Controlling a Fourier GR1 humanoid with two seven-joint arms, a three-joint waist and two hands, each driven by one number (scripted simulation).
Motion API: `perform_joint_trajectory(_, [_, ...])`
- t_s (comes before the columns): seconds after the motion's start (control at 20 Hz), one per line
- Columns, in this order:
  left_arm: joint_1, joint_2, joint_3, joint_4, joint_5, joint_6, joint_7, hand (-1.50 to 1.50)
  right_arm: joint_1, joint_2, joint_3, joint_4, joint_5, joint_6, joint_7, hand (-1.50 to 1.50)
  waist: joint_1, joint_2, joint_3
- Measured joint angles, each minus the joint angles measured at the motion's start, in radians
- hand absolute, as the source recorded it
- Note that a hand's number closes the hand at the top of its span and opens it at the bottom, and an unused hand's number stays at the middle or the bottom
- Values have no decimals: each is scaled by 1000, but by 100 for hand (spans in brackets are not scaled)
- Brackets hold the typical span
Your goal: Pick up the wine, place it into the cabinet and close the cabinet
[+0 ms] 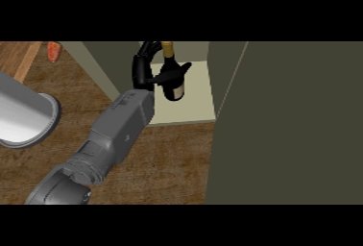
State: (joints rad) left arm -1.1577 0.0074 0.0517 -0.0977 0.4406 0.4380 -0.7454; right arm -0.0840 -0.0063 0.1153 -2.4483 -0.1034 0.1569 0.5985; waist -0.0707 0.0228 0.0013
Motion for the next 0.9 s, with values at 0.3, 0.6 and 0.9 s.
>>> perform_joint_trajectory(0.3, [17, -1, -11, 22, -24, 40, -15, -150, -16, -6, -15, 2, -2, 0, 4, -150, -6, 5, -1])
perform_joint_trajectory(0.6, [32, 1, 2, 4, -22, 26, -47, -150, -3, -4, 0, 2, -4, 7, -5, -150, -12, 3, 1])
perform_joint_trajectory(0.9, [41, -1, 15, 0, -21, 11, -68, -150, -4, -4, -8, 2, -7, 7, -9, -150, -14, 5, 1])
